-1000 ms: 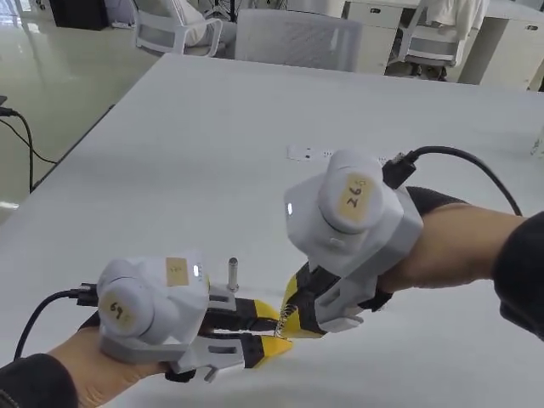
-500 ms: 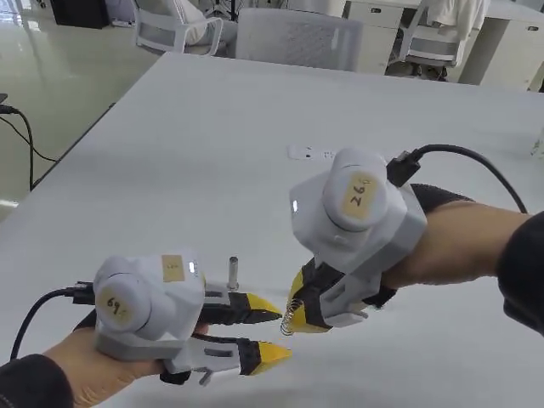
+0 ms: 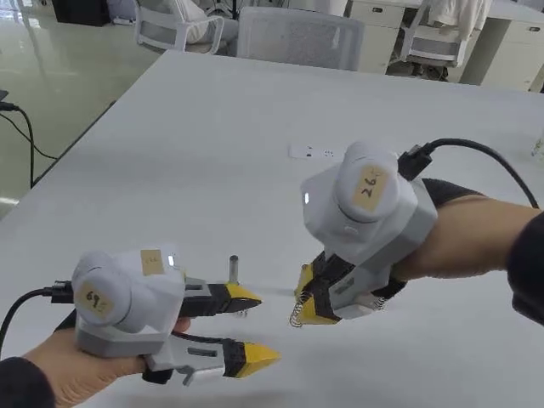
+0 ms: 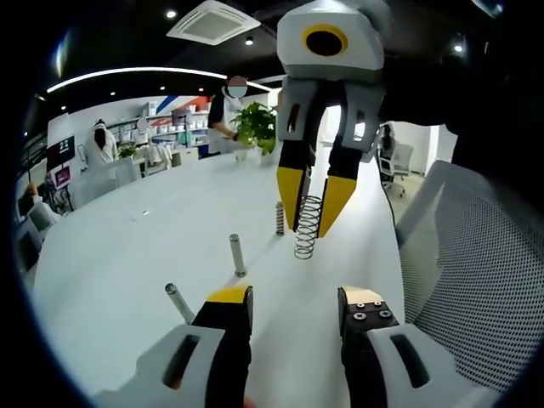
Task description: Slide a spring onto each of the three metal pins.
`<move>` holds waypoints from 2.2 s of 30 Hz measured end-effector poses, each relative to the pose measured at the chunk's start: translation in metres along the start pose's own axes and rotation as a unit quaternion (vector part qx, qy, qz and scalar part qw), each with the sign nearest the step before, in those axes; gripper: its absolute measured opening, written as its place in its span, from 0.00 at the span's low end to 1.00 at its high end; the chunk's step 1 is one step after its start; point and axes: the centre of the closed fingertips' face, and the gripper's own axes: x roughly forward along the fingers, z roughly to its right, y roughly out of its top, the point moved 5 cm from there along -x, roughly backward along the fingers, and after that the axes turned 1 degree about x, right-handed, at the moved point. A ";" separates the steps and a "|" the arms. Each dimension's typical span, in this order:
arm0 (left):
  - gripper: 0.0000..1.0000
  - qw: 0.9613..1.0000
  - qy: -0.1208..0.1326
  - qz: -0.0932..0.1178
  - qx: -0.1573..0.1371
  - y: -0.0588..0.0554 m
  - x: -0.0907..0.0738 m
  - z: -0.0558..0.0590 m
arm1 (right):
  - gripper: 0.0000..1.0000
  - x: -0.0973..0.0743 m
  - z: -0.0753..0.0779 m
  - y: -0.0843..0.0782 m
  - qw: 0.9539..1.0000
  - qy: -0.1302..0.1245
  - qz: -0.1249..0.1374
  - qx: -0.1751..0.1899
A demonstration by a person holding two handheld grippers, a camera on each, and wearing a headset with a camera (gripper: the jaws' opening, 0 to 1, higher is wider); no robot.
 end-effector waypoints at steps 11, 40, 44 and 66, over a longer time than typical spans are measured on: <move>0.46 0.999 0.033 0.004 -0.020 -0.006 -0.014 -0.012 | 0.13 -0.003 0.006 -0.006 1.000 -0.007 -0.002 0.011; 0.55 0.996 0.078 0.006 -0.047 -0.020 -0.034 -0.027 | 0.13 -0.020 0.037 -0.016 0.999 -0.034 0.001 0.036; 0.55 0.995 0.082 0.005 -0.048 -0.021 -0.036 -0.027 | 0.13 -0.020 0.040 -0.016 0.999 -0.036 0.000 0.037; 0.58 0.994 0.098 0.000 -0.048 -0.025 -0.047 -0.031 | 0.13 -0.013 0.065 -0.019 0.997 -0.056 -0.009 0.044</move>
